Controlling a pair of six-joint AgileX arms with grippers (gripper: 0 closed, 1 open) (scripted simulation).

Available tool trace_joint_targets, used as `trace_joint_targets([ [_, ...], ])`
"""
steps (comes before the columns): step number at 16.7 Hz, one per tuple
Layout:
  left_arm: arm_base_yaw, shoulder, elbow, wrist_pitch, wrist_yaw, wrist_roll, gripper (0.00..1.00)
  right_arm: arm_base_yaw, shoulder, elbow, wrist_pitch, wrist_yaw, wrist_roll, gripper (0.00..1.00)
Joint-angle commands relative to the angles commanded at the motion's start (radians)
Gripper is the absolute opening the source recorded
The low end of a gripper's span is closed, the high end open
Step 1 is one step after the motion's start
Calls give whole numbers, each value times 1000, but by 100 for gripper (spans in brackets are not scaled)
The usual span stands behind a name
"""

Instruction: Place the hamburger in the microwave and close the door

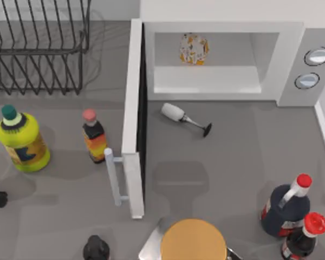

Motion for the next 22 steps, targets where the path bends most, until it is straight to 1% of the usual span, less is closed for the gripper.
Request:
trace_joint_targets([
  [4,-17,14,-3,17,-13,0,0,0,0,0,0,0,0,100],
  [6,-72,58,-15,76,-56,1,0,0,0,0,0,0,0,100],
  [9,-166,145,-42,198,-149,3,0,0,0,0,0,0,0,100],
  [11,-207,191,-57,253,-202,3,0,0,0,0,0,0,0,100],
  [13,-227,214,-65,280,-227,4,0,0,0,0,0,0,0,100],
  [18,-225,226,-49,276,-226,1,0,0,0,0,0,0,0,100],
  [20,-254,261,-15,242,-244,-29,0,0,0,0,0,0,0,100],
  [22,-304,338,61,171,-272,-81,0,0,0,0,0,0,0,100],
])
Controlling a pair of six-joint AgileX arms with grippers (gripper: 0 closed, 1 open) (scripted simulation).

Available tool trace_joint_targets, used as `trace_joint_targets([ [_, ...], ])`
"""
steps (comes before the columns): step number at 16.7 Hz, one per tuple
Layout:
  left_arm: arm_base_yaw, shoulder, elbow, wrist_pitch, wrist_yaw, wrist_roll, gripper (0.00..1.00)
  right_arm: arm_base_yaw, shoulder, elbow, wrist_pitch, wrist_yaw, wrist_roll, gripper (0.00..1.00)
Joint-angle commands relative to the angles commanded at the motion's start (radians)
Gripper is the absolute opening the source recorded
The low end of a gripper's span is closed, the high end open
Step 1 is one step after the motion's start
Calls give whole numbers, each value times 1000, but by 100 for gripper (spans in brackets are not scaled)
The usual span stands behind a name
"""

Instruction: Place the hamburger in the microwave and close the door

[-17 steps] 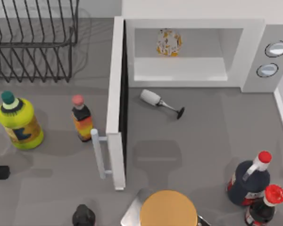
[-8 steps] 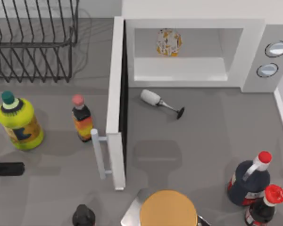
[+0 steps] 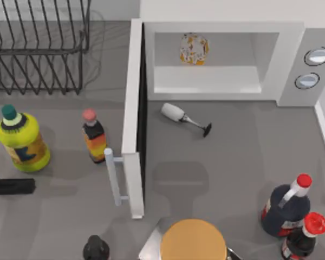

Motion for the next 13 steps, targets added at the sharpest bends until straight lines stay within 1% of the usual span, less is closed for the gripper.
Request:
trace_joint_targets([
  [3,-78,190,173,-169,-36,-82,0,0,0,0,0,0,0,100],
  [8,-194,537,498,-504,-87,-212,0,0,0,0,0,0,0,100],
  [11,-252,675,644,-660,-110,-288,0,0,0,0,0,0,0,100],
  [13,-278,729,704,-720,-117,-326,0,0,0,0,0,0,0,100],
])
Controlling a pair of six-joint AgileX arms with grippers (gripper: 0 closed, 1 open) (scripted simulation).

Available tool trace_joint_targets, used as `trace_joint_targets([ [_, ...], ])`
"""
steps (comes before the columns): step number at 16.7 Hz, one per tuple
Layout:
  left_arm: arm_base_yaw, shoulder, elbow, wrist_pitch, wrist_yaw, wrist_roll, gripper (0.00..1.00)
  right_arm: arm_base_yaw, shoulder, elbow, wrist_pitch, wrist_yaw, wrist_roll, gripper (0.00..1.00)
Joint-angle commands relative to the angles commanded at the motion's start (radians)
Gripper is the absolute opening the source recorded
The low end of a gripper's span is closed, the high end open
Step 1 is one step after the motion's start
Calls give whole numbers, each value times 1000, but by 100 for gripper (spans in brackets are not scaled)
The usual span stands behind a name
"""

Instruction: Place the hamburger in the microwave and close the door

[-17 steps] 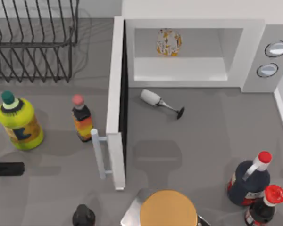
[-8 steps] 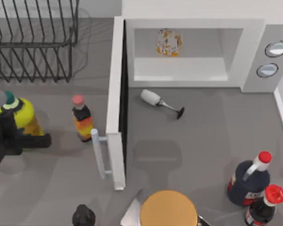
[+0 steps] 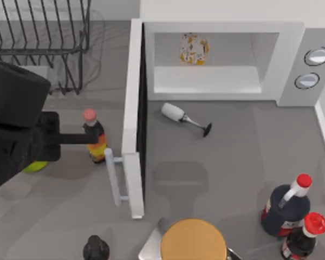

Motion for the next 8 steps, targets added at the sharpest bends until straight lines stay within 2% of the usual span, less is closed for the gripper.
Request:
trace_joint_targets([
  [8,-3,36,-21,21,0,-12,0,0,0,0,0,0,0,100],
])
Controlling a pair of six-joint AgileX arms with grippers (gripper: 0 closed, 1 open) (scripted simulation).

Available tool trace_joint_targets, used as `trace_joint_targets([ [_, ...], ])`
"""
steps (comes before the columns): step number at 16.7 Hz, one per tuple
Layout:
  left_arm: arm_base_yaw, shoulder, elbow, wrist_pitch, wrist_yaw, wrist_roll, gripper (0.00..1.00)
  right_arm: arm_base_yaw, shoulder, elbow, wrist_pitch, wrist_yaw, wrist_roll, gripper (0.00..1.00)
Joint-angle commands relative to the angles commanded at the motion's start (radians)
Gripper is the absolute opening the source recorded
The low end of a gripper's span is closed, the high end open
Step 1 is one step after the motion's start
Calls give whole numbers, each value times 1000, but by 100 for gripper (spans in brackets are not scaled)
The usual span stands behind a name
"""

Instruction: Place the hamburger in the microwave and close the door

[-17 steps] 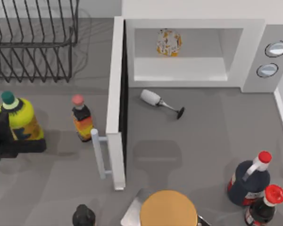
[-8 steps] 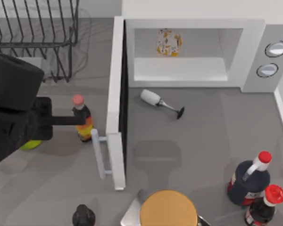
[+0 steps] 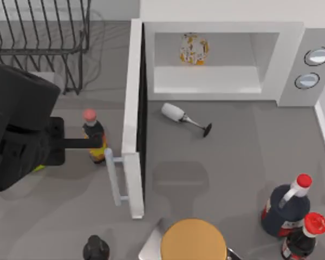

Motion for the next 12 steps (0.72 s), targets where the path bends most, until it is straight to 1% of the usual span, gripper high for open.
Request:
trace_joint_targets([
  [3,-1,39,-77,114,0,1,0,0,0,0,0,0,0,100],
  [8,-1,98,-223,368,1,3,0,0,0,0,0,0,0,100],
  [10,1,122,-276,429,2,5,0,0,0,0,0,0,0,100],
  [12,2,132,-295,448,2,6,0,0,0,0,0,0,0,100],
])
